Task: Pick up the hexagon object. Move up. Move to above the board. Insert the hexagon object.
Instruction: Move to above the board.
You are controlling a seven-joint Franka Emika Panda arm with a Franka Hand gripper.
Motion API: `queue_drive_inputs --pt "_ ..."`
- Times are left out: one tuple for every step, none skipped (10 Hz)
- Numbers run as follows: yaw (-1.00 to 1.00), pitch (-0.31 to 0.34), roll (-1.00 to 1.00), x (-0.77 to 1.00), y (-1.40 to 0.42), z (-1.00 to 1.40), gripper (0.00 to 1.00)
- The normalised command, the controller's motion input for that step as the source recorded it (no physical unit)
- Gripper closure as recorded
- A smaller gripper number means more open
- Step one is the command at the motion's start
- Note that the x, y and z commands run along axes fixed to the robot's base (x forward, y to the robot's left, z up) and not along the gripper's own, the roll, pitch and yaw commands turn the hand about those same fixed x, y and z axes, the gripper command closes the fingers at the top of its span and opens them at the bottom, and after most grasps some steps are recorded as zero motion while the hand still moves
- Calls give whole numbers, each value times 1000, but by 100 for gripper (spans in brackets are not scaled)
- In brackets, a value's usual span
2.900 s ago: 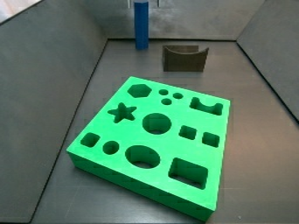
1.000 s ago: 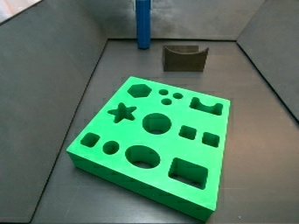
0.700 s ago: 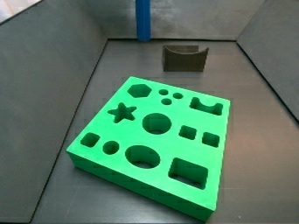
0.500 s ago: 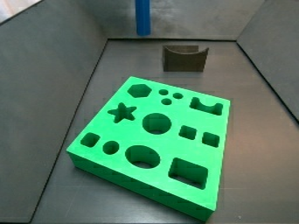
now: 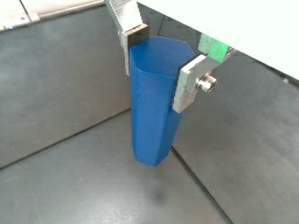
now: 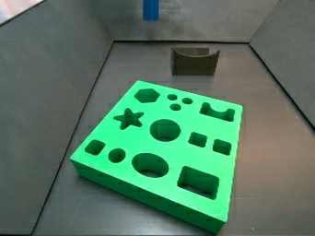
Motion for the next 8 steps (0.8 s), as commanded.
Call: queue_drive_inputs --pt "35 96 -4 11 22 668 100" --pt "28 98 15 7 16 514 100" --pt "24 103 34 8 13 305 100" --pt "-1000 247 133 12 -1000 141 100" --pt "-984 224 162 14 -1000 122 100" --pt "-800 174 150 10 -1000 126 100" --pt "-455 64 25 5 -1000 130 100" --pt "-233 34 -9 4 -1000 127 100"
